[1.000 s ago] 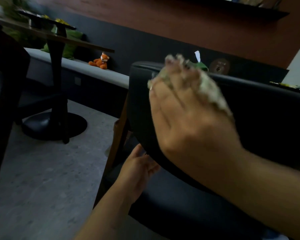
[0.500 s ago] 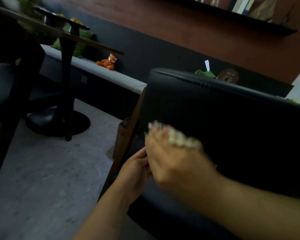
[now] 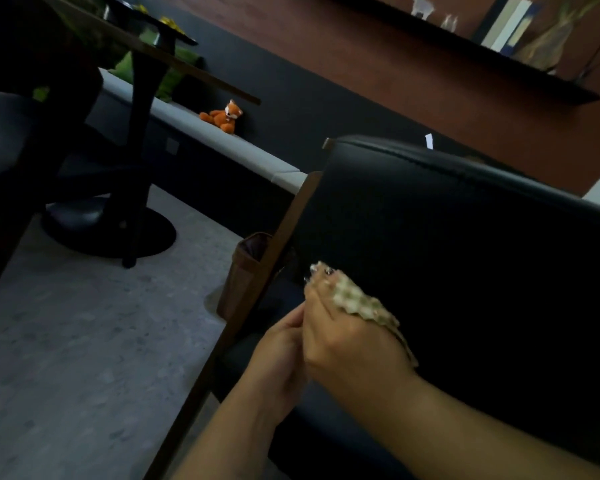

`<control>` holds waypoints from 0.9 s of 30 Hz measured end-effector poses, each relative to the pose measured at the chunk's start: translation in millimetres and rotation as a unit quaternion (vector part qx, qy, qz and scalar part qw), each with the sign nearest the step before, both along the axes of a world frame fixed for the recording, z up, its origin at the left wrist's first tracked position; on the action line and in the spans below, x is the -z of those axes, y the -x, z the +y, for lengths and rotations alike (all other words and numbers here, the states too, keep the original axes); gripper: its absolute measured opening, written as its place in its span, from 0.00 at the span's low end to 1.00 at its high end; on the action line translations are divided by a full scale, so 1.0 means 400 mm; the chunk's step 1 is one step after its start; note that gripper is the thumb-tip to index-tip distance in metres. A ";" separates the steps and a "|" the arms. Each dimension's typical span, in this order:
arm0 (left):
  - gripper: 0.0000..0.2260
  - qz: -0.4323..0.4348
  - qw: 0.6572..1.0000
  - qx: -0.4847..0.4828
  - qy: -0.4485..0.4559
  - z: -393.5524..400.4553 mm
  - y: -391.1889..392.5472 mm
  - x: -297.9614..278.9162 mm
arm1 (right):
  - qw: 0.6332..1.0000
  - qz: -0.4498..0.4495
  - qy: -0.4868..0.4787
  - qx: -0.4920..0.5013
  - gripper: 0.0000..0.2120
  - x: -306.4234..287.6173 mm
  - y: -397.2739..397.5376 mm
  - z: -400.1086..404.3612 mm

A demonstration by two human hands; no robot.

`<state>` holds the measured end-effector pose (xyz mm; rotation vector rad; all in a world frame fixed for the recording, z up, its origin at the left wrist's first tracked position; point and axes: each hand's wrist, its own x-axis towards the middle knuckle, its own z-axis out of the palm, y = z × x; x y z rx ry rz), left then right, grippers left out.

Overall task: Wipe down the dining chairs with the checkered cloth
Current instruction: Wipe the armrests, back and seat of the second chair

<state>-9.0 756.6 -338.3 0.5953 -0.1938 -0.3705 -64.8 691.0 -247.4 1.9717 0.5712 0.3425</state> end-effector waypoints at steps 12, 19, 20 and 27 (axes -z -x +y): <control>0.20 0.082 0.995 -0.018 0.045 -0.044 -0.056 0.020 | 0.899 -0.278 -0.275 -0.196 0.17 -0.273 -0.006 0.110; 0.19 0.056 0.996 -0.059 0.041 -0.050 -0.049 0.001 | 0.973 -0.186 -0.137 -0.004 0.20 -0.126 -0.065 0.120; 0.21 0.044 0.997 -0.064 0.027 -0.046 -0.046 0.000 | 0.980 -0.155 -0.127 0.009 0.21 -0.098 -0.073 0.112; 0.12 0.042 0.997 -0.063 -0.030 -0.025 -0.034 0.008 | 0.989 -0.008 -0.144 -0.010 0.18 -0.120 -0.064 0.151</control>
